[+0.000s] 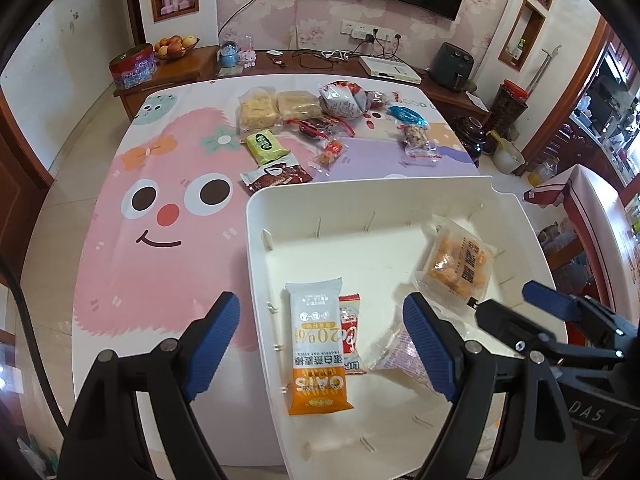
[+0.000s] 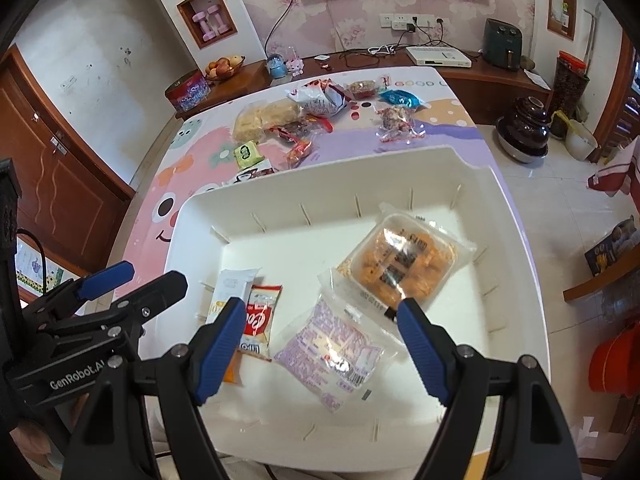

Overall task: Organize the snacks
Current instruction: 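Move both open tools back over the snack pile, then grasp green pack with left tool while right tool grasps small red-orange snack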

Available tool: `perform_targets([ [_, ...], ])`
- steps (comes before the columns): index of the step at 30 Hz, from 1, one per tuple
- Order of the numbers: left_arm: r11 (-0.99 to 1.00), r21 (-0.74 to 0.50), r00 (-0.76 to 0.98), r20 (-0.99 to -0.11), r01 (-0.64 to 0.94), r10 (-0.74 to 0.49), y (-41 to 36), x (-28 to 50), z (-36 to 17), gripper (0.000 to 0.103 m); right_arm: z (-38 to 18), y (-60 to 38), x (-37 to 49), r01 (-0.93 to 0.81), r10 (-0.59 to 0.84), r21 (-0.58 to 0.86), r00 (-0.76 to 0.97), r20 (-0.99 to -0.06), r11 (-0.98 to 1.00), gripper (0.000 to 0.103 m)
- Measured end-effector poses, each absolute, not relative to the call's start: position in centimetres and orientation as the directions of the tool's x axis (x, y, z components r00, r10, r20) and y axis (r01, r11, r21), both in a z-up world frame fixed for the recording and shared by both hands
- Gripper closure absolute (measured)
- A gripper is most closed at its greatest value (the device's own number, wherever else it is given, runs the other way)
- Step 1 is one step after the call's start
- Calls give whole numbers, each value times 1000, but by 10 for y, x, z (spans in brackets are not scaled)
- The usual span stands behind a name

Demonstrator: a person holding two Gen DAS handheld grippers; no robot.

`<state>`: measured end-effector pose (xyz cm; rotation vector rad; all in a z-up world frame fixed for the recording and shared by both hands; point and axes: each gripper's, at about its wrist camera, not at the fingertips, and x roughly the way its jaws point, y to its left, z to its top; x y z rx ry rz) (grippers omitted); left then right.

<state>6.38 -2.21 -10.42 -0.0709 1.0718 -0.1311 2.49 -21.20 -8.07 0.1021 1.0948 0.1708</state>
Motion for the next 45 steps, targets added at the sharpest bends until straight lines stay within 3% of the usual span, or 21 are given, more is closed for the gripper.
perform_targets([
  [5,990,-140,470,-871,32,-138,-10,75,-105,20,-63,-208,42,-108,157,120,487,-859,987,24],
  [9,960,-278,467,-852,-21,-237,16,91,-94,20,-42,-201,66,-135,145,88,498,-855,987,25],
  [11,959,-280,477,-849,-41,-227,26,100,-85,20,-30,-197,80,-148,155,93,498,-853,985,25],
  [15,976,-208,549,-824,-66,-139,44,122,-52,20,-4,-188,105,-191,192,107,512,-837,976,35],
  [25,999,-22,670,-742,-47,16,51,189,7,16,57,-157,182,-219,167,37,610,-774,975,37],
  [31,999,-19,624,-781,-40,10,53,250,-17,16,18,-145,234,-197,170,77,514,-841,977,43],
  [39,993,-90,429,-902,-72,-51,56,319,-115,16,-94,-146,279,-101,203,181,286,-936,978,54],
  [45,984,-122,334,-940,-134,-71,58,342,-176,16,-156,-143,297,-32,225,223,165,-960,974,55],
])
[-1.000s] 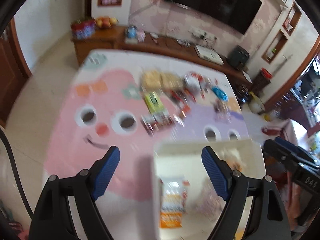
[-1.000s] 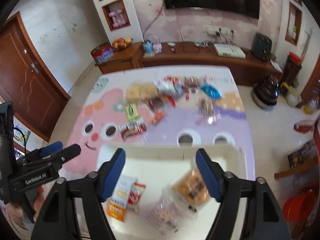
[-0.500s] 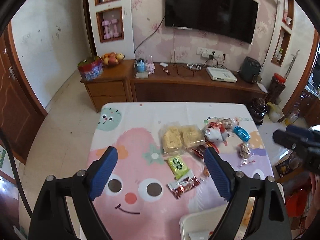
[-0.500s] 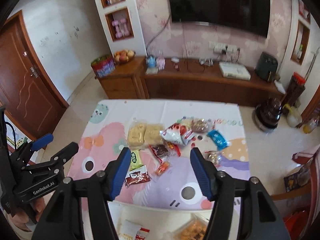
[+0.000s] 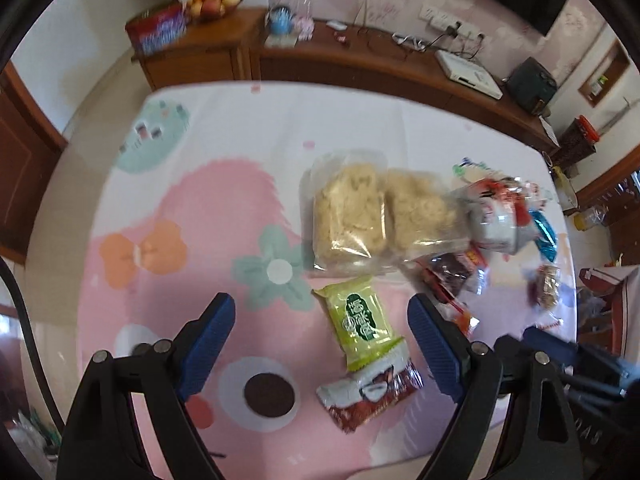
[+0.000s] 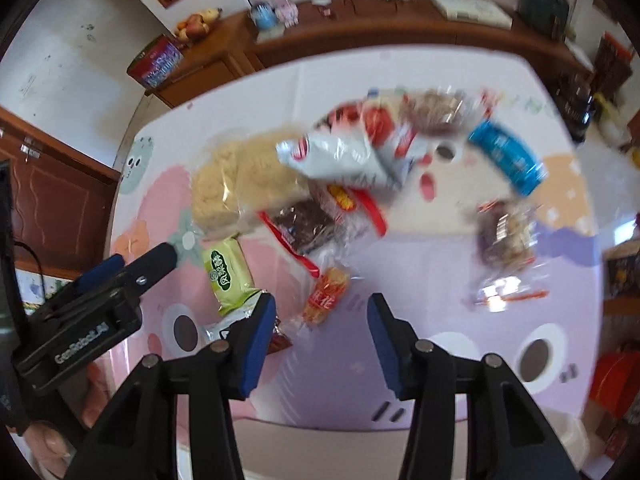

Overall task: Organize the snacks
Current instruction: 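Grasp green pack with left tool while right tool grasps small red-orange snack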

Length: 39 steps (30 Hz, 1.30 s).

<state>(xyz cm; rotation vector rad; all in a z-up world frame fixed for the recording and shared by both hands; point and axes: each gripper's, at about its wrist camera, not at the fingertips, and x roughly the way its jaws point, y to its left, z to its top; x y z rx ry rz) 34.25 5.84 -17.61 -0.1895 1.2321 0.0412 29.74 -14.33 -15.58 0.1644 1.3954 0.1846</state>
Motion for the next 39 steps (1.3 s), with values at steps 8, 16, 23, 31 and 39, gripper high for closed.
perform_targets([
  [8,971,-135,282,-956,-197,-76,57,363,-216,16,-199,-126,306,-6,211,211,75,-975,977,68],
  [16,978,-126,250,-965,-169,-81,39,368,-231,16,-211,-117,307,-56,136,133,54,-989,989,80],
  [23,989,-72,208,-977,-127,-44,20,362,-236,27,-211,-136,306,-32,175,174,35,-984,984,81],
  [31,999,-14,196,-981,-38,-6,0,354,-237,67,-207,-155,298,-6,233,233,36,-972,972,81],
  [39,999,-10,321,-947,-40,3,1,328,-183,68,-166,-171,280,-18,299,299,142,-944,954,82],
])
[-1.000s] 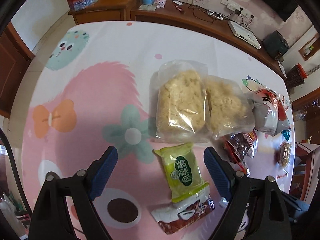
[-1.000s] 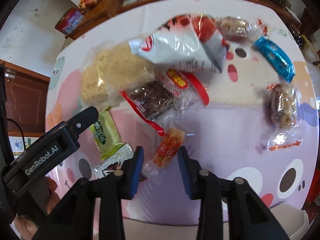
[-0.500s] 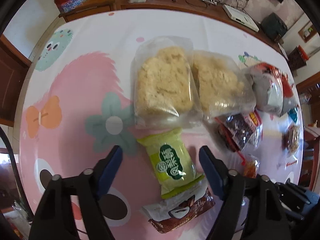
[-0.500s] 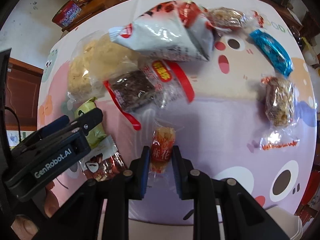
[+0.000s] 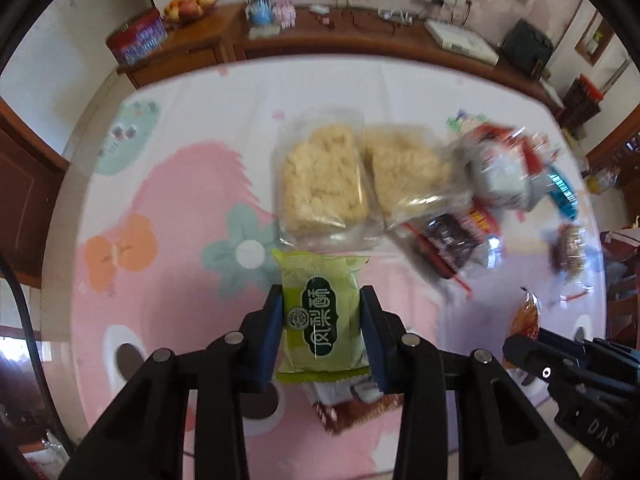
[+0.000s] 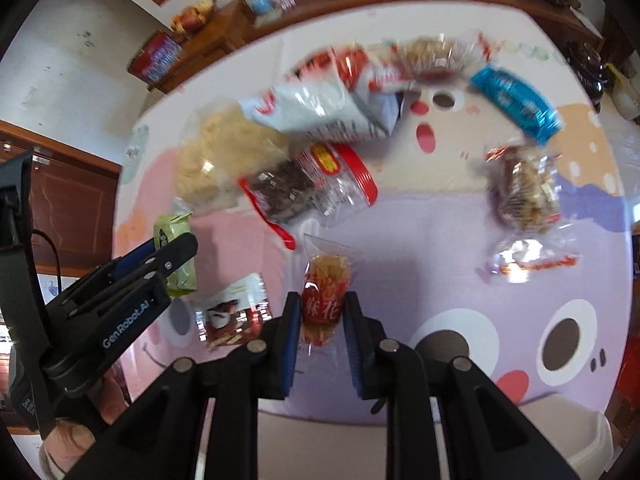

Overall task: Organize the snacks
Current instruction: 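Grasp green pack with left tool while right tool grasps small red-orange snack, then carry green pack and red-orange snack over the white tray and release both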

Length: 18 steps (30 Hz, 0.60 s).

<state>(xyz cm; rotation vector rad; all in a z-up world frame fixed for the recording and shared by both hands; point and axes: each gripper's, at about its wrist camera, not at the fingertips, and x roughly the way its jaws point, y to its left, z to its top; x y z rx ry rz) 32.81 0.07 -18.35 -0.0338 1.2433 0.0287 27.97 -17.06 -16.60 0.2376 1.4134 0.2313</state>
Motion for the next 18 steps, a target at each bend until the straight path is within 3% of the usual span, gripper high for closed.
perform_targets([
  [11,996,-17,552,-831,92,-65,2,210,-56,68,-43,-193,180,-158,346,308,418,-840,938,82],
  [18,987,-46,613,-779,154,-132,-9,136,-14,68,-2,-185,112,-240,367,280,527,-767,930,82],
])
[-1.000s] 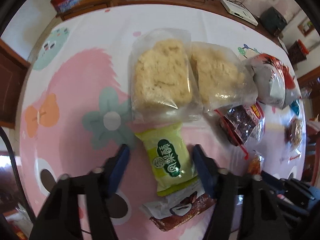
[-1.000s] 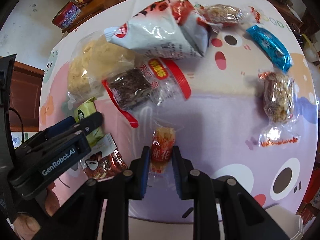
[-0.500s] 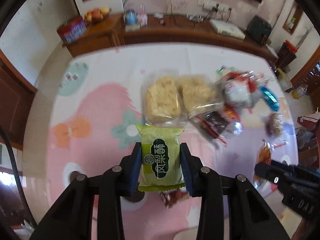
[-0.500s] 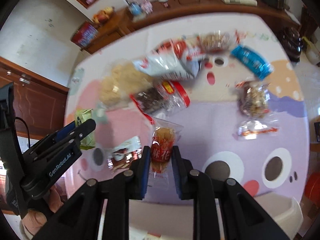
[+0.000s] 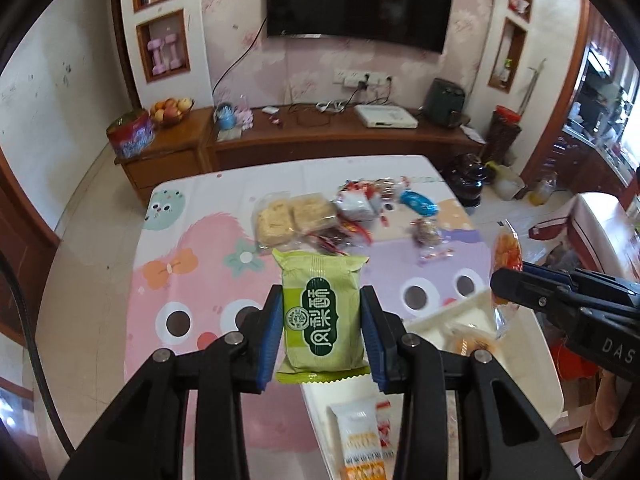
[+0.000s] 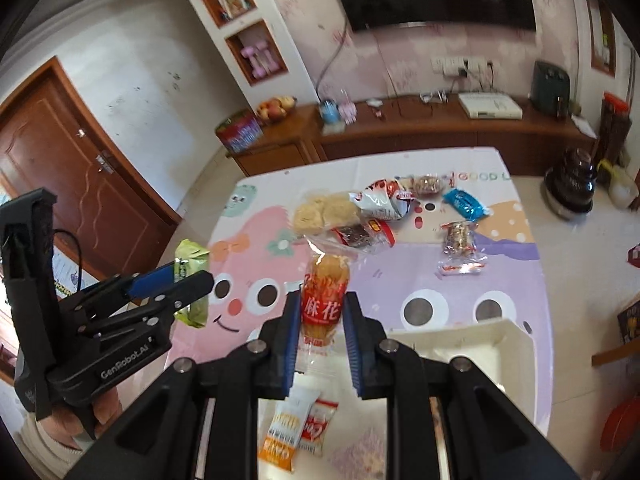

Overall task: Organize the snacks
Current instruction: 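Carry green pack and red-orange snack over the white tray and release both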

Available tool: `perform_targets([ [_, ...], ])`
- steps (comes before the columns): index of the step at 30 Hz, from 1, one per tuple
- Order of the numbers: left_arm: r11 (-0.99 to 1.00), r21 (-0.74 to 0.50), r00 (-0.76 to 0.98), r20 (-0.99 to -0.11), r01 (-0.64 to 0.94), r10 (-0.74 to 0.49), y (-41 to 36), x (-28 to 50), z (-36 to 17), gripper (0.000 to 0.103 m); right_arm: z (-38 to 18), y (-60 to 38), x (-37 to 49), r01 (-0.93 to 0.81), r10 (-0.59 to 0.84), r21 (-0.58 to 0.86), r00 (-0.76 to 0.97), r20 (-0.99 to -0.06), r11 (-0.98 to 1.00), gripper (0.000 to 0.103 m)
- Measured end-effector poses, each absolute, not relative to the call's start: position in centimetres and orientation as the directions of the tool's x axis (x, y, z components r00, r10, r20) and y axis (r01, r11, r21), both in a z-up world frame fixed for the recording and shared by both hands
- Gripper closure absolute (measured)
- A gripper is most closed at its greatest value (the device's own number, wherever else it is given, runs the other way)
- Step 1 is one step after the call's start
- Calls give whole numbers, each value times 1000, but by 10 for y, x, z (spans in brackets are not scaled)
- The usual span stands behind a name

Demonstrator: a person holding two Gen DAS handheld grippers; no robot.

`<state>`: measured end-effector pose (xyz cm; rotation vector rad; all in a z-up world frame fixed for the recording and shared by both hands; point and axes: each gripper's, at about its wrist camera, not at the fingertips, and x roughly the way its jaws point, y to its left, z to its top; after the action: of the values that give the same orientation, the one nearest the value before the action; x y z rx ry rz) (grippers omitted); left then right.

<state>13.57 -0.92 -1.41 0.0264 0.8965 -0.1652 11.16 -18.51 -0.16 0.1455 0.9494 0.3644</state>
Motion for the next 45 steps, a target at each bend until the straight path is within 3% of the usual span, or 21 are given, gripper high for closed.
perform_targets([
  [12,977,-98,624,-756,188,-196,-28,58,-22,67,1,-209,15,-202,338,272,636,-694,941,82],
  [26,985,-72,581,-800,159,-152,-45,37,-67,67,-50,-199,0,-152,260,210,569,-780,966,81],
  [45,985,-61,539,-830,162,-140,-53,41,-81,67,-61,-195,2,-140,238,193,535,-811,971,80],
])
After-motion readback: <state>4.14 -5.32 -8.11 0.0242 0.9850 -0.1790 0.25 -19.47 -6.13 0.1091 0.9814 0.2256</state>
